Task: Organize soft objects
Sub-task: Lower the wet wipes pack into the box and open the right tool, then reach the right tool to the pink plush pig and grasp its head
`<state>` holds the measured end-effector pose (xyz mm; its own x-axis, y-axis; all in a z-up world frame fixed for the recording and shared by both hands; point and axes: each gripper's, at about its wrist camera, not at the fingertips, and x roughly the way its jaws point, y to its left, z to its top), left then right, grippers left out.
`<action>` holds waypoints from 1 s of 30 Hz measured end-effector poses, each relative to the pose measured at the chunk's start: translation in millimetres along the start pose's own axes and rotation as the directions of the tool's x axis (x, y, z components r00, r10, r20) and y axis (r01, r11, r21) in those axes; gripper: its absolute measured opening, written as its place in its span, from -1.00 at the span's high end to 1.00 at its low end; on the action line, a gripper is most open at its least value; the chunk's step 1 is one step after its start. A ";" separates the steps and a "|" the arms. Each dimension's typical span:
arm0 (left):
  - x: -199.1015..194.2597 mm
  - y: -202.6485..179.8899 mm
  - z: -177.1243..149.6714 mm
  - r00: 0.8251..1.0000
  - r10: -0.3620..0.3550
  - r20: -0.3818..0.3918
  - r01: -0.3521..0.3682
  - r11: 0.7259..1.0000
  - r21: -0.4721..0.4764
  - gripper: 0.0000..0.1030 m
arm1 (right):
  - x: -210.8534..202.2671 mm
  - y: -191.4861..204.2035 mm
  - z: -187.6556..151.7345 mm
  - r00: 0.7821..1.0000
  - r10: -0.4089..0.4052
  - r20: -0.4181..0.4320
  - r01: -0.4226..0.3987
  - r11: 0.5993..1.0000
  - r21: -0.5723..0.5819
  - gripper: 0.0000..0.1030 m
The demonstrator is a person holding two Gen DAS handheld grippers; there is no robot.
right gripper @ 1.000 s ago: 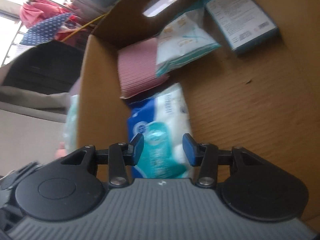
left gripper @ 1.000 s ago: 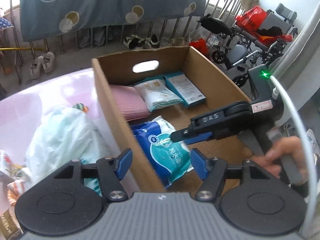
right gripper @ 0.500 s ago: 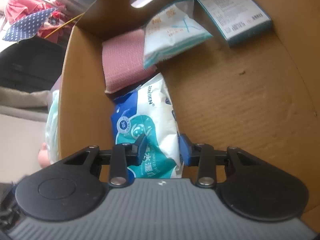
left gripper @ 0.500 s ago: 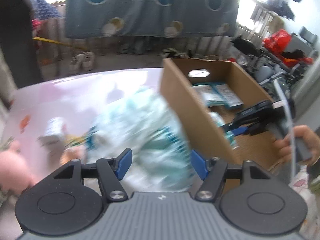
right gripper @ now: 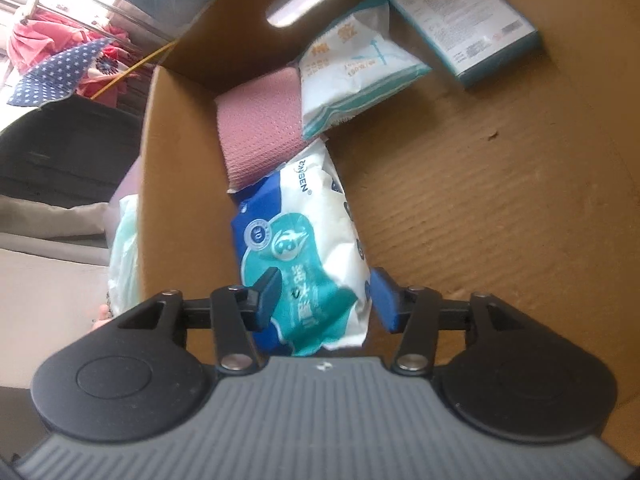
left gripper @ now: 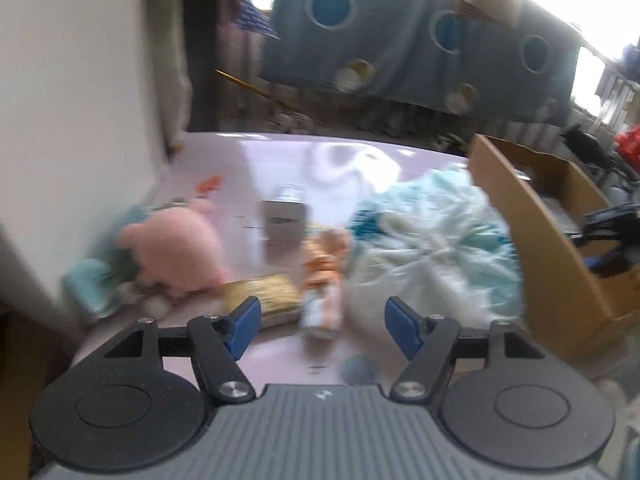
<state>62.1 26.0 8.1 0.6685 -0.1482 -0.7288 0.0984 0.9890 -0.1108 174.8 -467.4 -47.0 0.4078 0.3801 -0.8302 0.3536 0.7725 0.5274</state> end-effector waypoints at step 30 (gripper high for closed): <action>34.0 84.9 -11.0 0.965 0.203 0.166 -0.207 0.978 0.009 -0.35 | 149.7 334.7 -131.1 0.852 0.361 -0.380 -0.496 0.789 -0.362 -0.43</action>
<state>85.1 104.9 -33.6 0.7877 0.0578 -0.6133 -0.0354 0.9982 0.0487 243.9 -85.3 -18.5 0.1550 0.7957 -0.5856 -0.2280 0.6055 0.7625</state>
